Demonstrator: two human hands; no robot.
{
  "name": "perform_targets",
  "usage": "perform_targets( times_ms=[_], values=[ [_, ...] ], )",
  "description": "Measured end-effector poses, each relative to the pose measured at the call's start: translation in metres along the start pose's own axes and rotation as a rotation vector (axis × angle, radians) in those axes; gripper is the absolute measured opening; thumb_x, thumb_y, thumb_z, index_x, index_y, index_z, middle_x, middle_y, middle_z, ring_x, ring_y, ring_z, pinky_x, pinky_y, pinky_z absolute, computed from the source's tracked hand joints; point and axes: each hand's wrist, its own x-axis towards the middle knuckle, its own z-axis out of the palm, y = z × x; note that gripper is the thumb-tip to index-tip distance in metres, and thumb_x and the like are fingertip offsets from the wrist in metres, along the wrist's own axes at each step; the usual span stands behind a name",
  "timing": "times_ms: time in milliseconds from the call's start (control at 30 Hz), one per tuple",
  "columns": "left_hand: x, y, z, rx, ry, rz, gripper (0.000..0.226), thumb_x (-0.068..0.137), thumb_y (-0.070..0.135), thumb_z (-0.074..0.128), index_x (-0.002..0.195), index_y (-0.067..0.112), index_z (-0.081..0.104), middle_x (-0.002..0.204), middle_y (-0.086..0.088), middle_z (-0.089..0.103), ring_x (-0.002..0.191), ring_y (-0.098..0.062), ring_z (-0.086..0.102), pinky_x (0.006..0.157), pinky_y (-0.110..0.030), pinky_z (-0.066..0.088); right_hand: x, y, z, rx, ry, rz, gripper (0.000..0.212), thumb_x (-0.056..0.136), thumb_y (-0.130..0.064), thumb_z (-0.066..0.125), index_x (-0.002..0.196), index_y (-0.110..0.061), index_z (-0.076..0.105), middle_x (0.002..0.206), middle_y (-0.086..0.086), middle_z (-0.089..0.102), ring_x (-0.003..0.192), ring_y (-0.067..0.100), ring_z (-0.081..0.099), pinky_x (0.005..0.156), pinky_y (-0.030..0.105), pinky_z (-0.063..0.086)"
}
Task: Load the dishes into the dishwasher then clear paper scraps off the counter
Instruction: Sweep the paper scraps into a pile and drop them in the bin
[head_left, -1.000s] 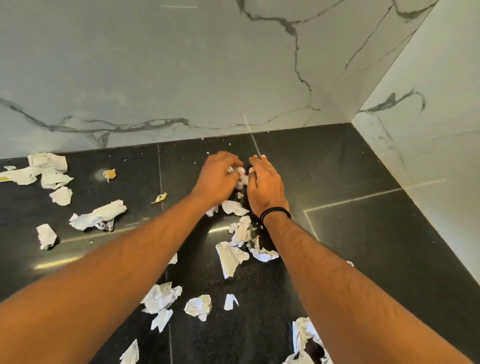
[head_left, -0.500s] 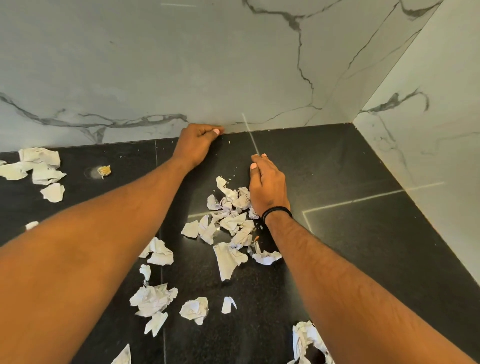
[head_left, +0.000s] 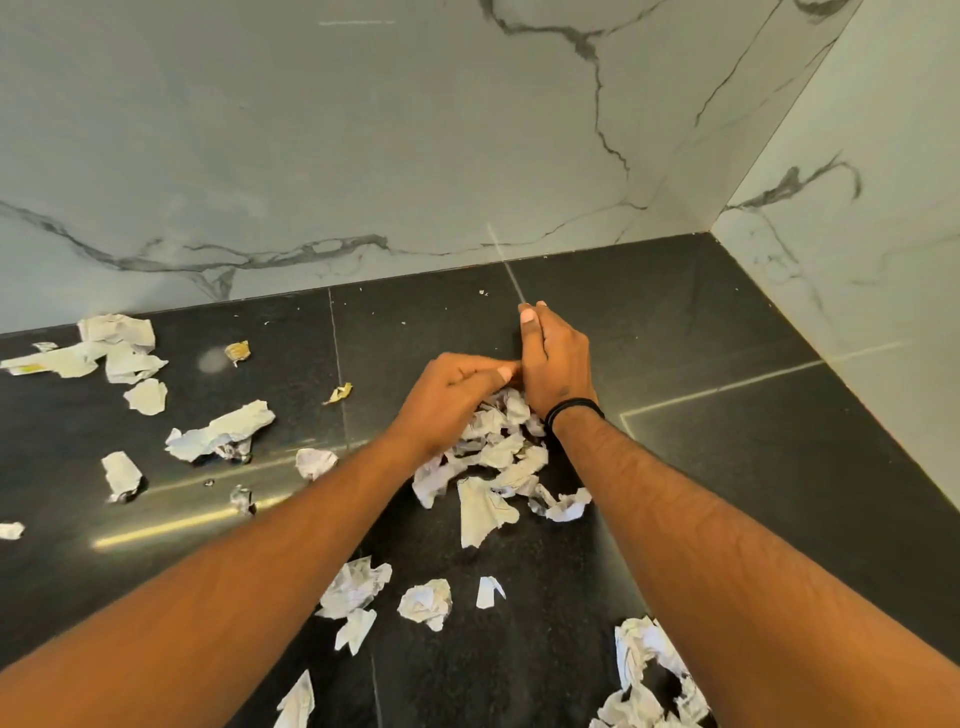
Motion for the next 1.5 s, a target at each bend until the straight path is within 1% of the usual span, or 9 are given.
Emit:
perform_targets(
  times_ms=[267,400,533,667,900,1000,1167,1300,1500],
  values=[
    [-0.014,0.008,0.017,0.094,0.349,0.071,0.047,0.092,0.028,0.049,0.133,0.010,0.065,0.128,-0.001,0.070,0.115,0.003,0.063,0.104,-0.025,0.051,0.002,0.001,-0.003,0.016,-0.018,-0.038,0.036,0.104,-0.018,0.046,0.136,-0.009,0.060,0.145,0.012,0.053,0.143,0.021,0.039,0.120,0.035,0.029],
    [-0.012,0.008,0.017,0.074,0.460,0.064,0.058,0.092,0.027,0.045,0.146,0.007,0.051,0.144,-0.005,0.058,0.133,-0.006,0.052,0.113,-0.029,0.043,0.015,-0.010,0.000,-0.197,-0.176,-0.116,0.039,0.102,-0.009,0.043,0.140,-0.007,0.055,0.146,0.015,0.051,0.142,0.027,0.041,0.117,0.038,0.033],
    [-0.011,0.009,0.015,0.053,0.486,0.076,0.053,0.093,0.014,0.045,0.146,0.006,0.051,0.112,0.031,0.058,0.103,0.023,0.053,0.090,-0.003,0.042,0.051,-0.047,0.019,-0.474,-0.412,-0.182,0.036,0.104,-0.015,0.035,0.135,-0.004,0.050,0.149,0.019,0.046,0.132,0.036,0.047,0.105,0.041,0.043],
    [-0.008,0.010,0.009,-0.047,0.503,0.022,0.051,0.096,0.009,0.046,0.147,0.009,0.050,0.124,0.022,0.056,0.104,0.030,0.049,0.087,0.003,0.036,0.057,-0.062,0.027,-0.694,-0.482,-0.207,0.034,0.105,-0.019,0.033,0.124,-0.003,0.056,0.132,0.018,0.055,0.118,0.035,0.053,0.093,0.040,0.042],
    [-0.011,0.022,0.006,-0.071,0.379,-0.086,0.040,0.097,0.021,0.047,0.131,0.017,0.068,0.130,0.007,0.067,0.113,0.008,0.056,0.100,-0.015,0.044,-0.012,-0.065,-0.003,-0.780,-0.492,-0.166,0.028,0.100,-0.022,0.041,0.115,-0.009,0.062,0.110,0.013,0.069,0.091,0.031,0.062,0.074,0.035,0.045],
    [-0.016,0.028,0.008,-0.078,0.361,-0.167,0.023,0.100,0.026,0.054,0.094,0.021,0.076,0.093,0.007,0.072,0.081,0.008,0.060,0.083,-0.025,0.047,-0.051,-0.069,-0.013,-0.796,-0.526,-0.142,0.028,0.098,-0.021,0.044,0.116,-0.010,0.062,0.111,0.013,0.068,0.096,0.033,0.063,0.072,0.035,0.044],
    [-0.033,0.042,0.014,0.018,0.223,-0.337,0.034,0.101,0.030,0.051,0.117,0.013,0.076,0.122,-0.008,0.071,0.113,-0.022,0.062,0.101,-0.034,0.046,-0.097,-0.074,-0.029,-0.889,-0.580,-0.108,0.028,0.097,-0.014,0.041,0.111,-0.010,0.064,0.114,0.013,0.069,0.102,0.034,0.063,0.086,0.038,0.044],
    [-0.069,0.073,0.020,0.121,0.160,-0.328,0.033,0.102,0.031,0.047,0.102,0.009,0.072,0.117,-0.017,0.070,0.112,-0.036,0.061,0.094,-0.042,0.046,-0.125,-0.088,-0.053,-0.924,-0.535,-0.145,0.038,0.101,-0.019,0.034,0.131,-0.015,0.057,0.130,0.010,0.063,0.129,0.031,0.049,0.115,0.046,0.028],
    [-0.152,0.101,0.043,0.114,0.165,-0.106,0.036,0.104,0.032,0.044,0.117,0.014,0.073,0.129,0.001,0.068,0.121,-0.017,0.059,0.109,-0.042,0.043,-0.204,-0.109,-0.090,-0.763,-0.421,-0.241,0.051,0.099,-0.019,0.041,0.150,-0.012,0.041,0.153,0.005,0.045,0.151,0.032,0.017,0.122,0.044,0.020]
  ],
)
